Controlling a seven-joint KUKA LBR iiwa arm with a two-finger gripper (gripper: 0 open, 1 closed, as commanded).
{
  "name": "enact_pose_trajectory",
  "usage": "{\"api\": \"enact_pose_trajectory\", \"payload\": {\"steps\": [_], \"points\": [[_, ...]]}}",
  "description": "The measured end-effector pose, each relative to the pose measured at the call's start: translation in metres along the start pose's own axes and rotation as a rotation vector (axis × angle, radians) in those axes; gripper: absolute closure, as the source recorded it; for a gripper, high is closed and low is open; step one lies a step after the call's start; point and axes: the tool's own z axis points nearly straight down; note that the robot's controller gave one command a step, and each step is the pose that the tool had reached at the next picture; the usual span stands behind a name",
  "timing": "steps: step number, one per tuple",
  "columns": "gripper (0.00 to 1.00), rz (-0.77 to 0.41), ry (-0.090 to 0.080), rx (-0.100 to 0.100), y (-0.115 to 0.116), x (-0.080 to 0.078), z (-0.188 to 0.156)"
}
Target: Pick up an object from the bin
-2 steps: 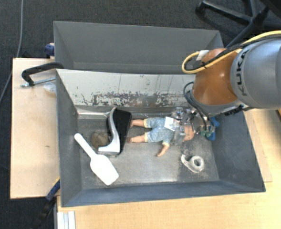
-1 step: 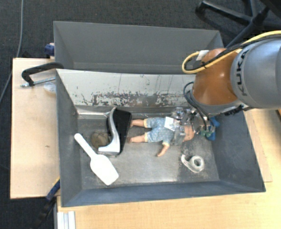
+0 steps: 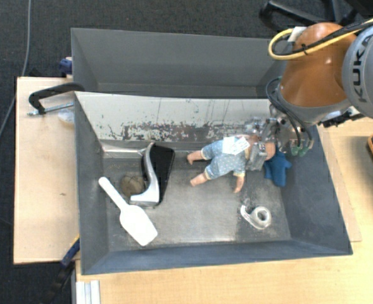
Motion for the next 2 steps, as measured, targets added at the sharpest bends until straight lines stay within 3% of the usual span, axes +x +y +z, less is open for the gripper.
{"api": "enact_pose_trajectory", "payload": {"steps": [1,2], "points": [[1.00,0.000,0.000,0.000,0.000,0.000,0.000],[1.00,-0.006,0.005,0.000,0.000,0.005,-0.047]]}}
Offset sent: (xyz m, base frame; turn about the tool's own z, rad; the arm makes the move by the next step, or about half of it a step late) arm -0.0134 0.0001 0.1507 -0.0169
